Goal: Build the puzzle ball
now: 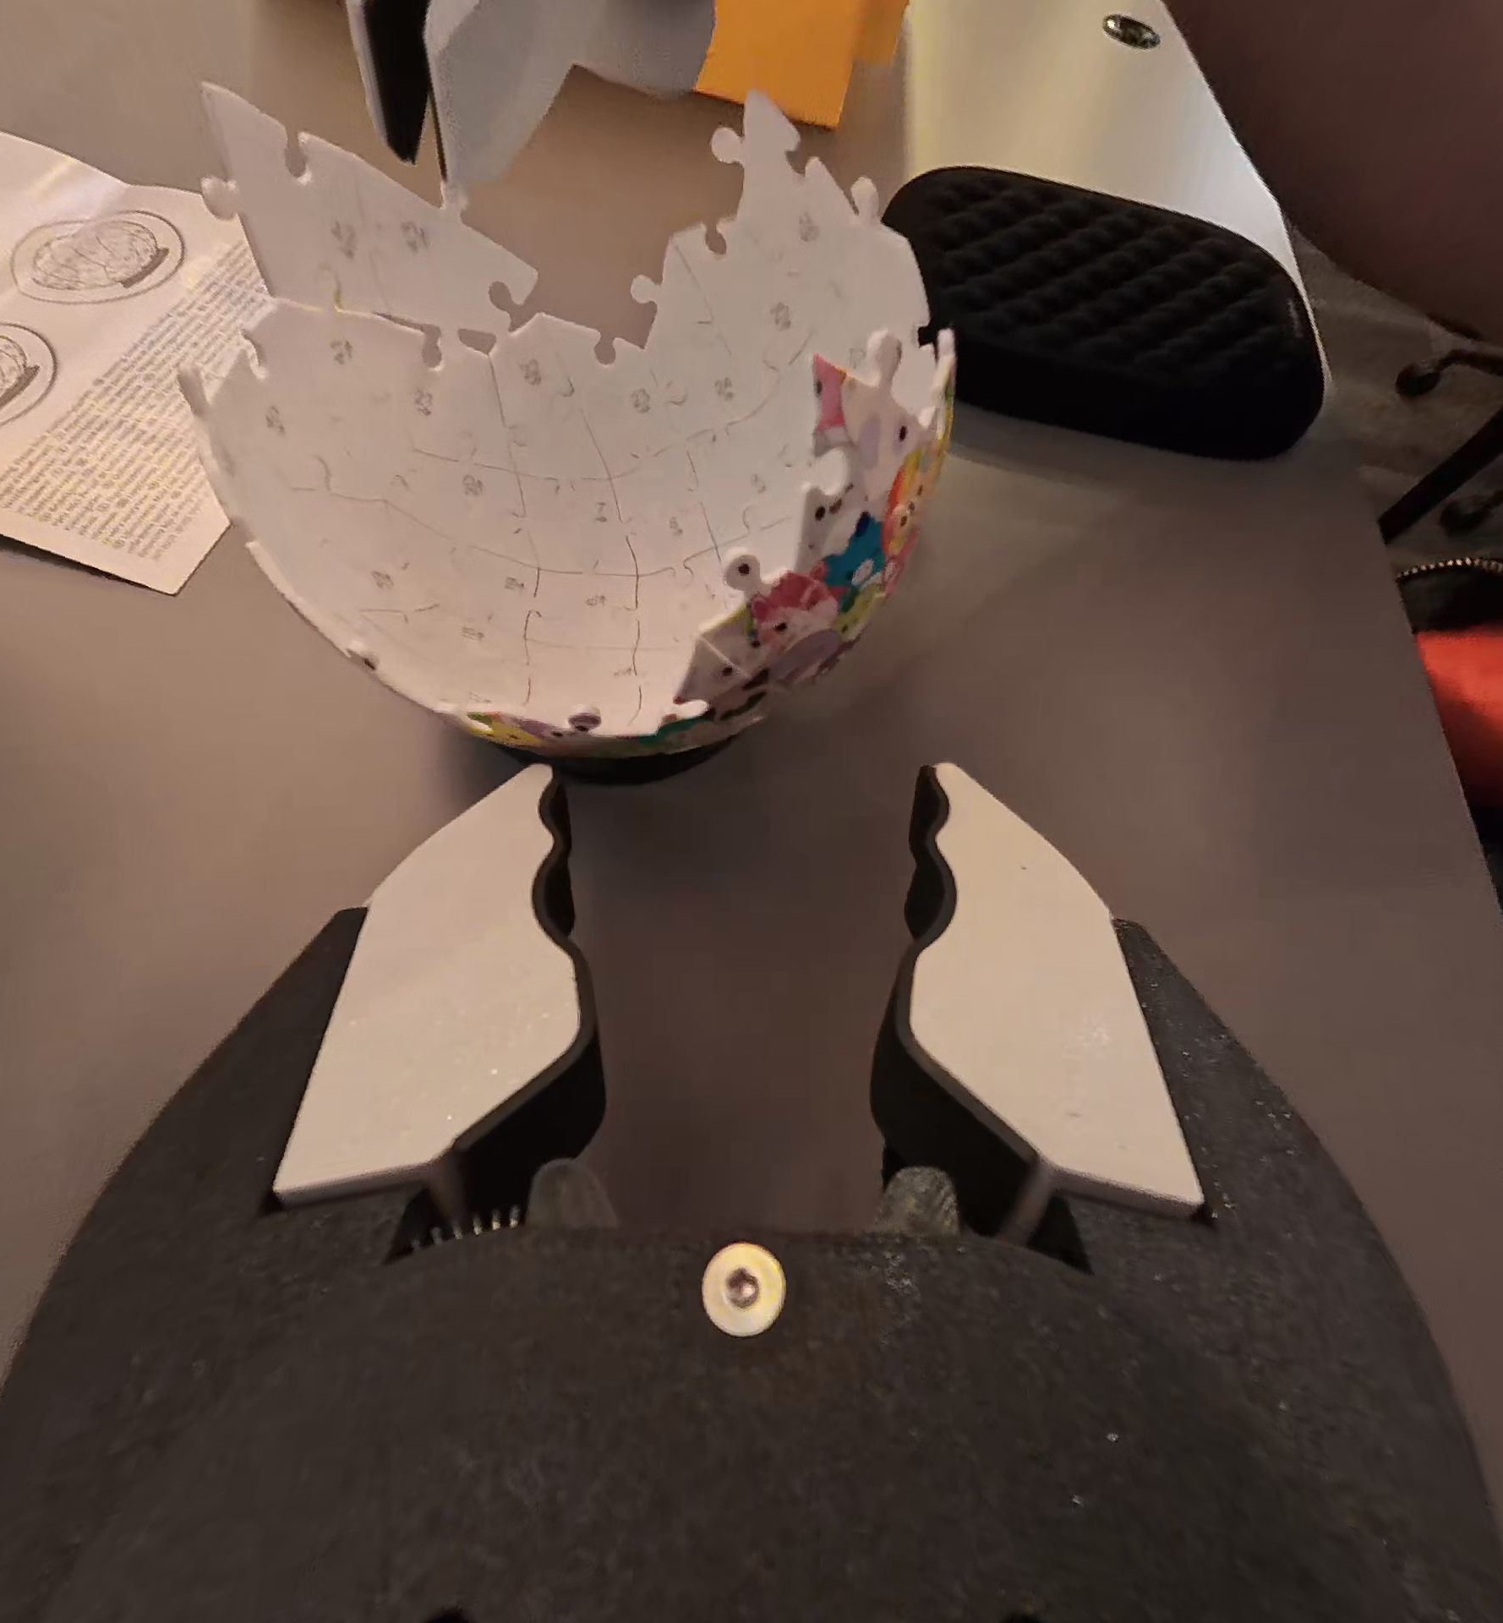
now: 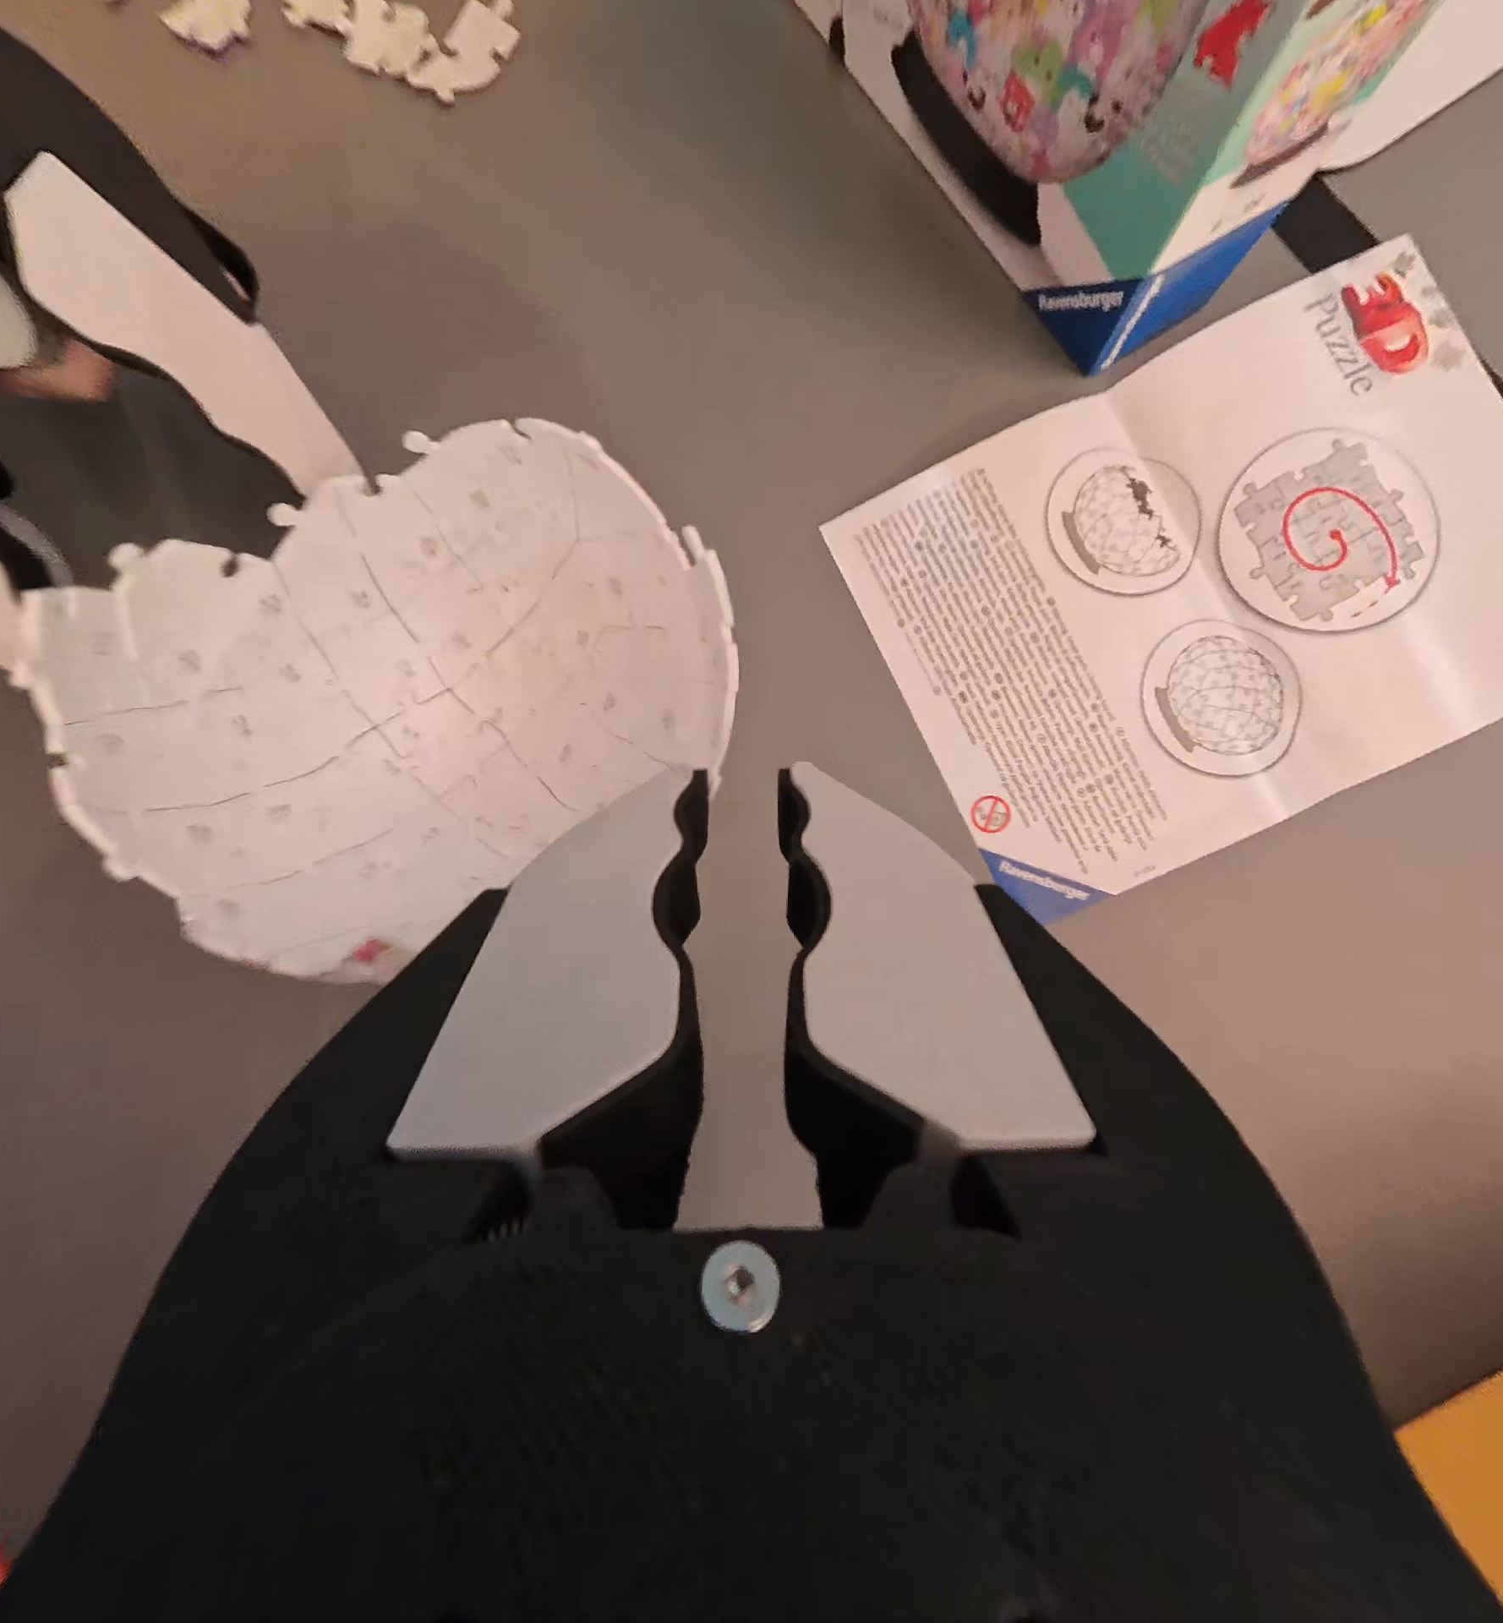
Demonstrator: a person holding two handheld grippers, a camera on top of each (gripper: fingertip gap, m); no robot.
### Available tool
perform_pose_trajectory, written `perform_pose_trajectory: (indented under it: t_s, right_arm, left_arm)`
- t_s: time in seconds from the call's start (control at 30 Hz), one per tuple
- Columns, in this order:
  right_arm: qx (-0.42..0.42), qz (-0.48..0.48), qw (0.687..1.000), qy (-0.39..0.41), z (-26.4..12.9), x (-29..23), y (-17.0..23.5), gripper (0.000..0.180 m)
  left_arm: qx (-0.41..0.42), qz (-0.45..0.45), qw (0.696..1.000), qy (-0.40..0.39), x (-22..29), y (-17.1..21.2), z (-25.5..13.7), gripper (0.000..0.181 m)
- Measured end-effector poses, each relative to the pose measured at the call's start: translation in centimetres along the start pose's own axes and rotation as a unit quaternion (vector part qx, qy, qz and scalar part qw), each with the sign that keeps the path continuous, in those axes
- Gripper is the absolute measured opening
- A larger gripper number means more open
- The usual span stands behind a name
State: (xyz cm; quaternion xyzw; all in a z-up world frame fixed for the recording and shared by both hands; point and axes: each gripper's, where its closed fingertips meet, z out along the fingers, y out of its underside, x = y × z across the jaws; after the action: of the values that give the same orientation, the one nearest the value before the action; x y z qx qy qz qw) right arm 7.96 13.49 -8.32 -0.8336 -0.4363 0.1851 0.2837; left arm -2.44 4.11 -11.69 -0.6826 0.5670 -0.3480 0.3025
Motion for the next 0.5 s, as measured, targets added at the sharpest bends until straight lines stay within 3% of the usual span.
perform_pose_trajectory:
  t_s: [0.5]
  right_arm:
    - [-0.008,0.082,0.996,-0.043,0.3,-0.9,0.0,0.016]
  left_arm:
    - [-0.024,-0.007,1.000,-0.004,-0.2,1.1,1.7,0.074]
